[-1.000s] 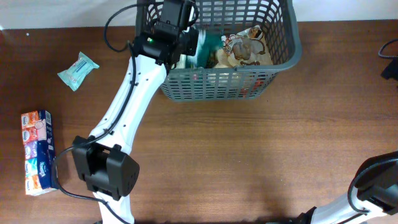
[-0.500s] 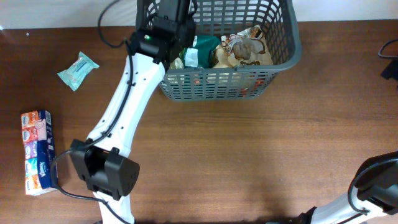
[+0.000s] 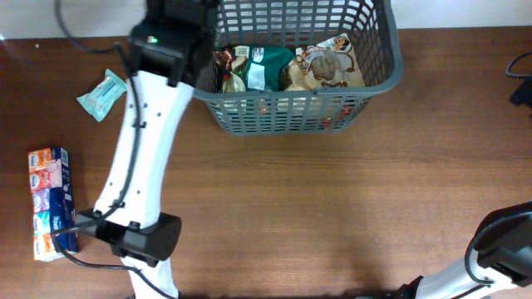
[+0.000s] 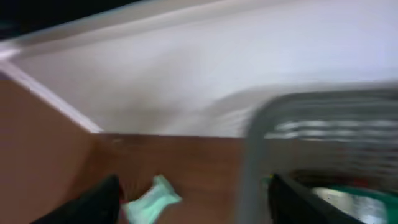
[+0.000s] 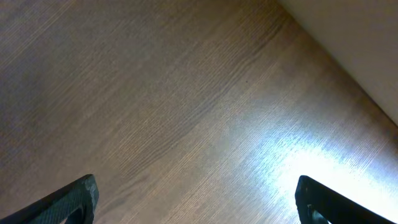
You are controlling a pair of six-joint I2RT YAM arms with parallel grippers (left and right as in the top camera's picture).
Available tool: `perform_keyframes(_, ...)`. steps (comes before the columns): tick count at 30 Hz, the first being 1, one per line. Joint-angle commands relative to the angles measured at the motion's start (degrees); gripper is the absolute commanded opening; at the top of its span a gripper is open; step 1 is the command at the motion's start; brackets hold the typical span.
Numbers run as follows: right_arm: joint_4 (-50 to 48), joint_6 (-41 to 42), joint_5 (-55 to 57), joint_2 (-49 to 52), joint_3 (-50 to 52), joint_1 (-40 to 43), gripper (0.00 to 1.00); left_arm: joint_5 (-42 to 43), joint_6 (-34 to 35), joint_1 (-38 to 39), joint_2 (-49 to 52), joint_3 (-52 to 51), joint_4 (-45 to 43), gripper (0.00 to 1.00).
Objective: Pack container
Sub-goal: 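Withdraw the left gripper down-left toward the Kleenex tissue packs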
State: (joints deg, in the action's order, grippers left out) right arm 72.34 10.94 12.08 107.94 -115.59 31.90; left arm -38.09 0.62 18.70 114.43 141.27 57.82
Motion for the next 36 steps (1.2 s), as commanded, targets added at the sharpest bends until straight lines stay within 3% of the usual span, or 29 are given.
perform_keyframes(1,-0.17,0.44,-0.07,-0.70,0.09,-0.04,0.99,-8.13,0.48,-4.46,-2.25,2.64,2.14,0.72)
perform_keyframes(4,-0.17,0.44,-0.07,-0.70,0.09,-0.04,0.99,-8.37,4.61,-8.90,-2.60,2.64,5.46,0.72)
perform_keyframes(7,-0.17,0.44,-0.07,-0.70,0.09,-0.04,0.99,-7.61,12.90,-14.43,-2.60,2.62,11.80,0.71)
perform_keyframes(13,-0.17,0.44,-0.07,-0.70,0.09,-0.04,0.99,0.72,25.66,-24.85,-2.60,2.64,25.53,0.66)
perform_keyframes(20,-0.17,0.44,-0.07,-0.70,0.09,-0.04,0.99,-4.72,32.72,-28.13,-5.03,2.60,38.86,0.66)
perform_keyframes(26,-0.17,0.44,-0.07,-0.70,0.09,-0.04,0.99,-2.49,31.36,-31.45,-11.61,2.56,38.84,0.66)
perform_keyframes(31,-0.17,0.44,-0.07,-0.70,0.09,-0.04,0.99,9.51,21.42,-38.29,-13.53,2.56,38.32,0.66)
perform_keyframes(36,-0.17,0.44,-0.07,-0.70,0.09,-0.04,0.99,16.02,14.32,-43.10,-13.53,2.10,37.99,0.66)
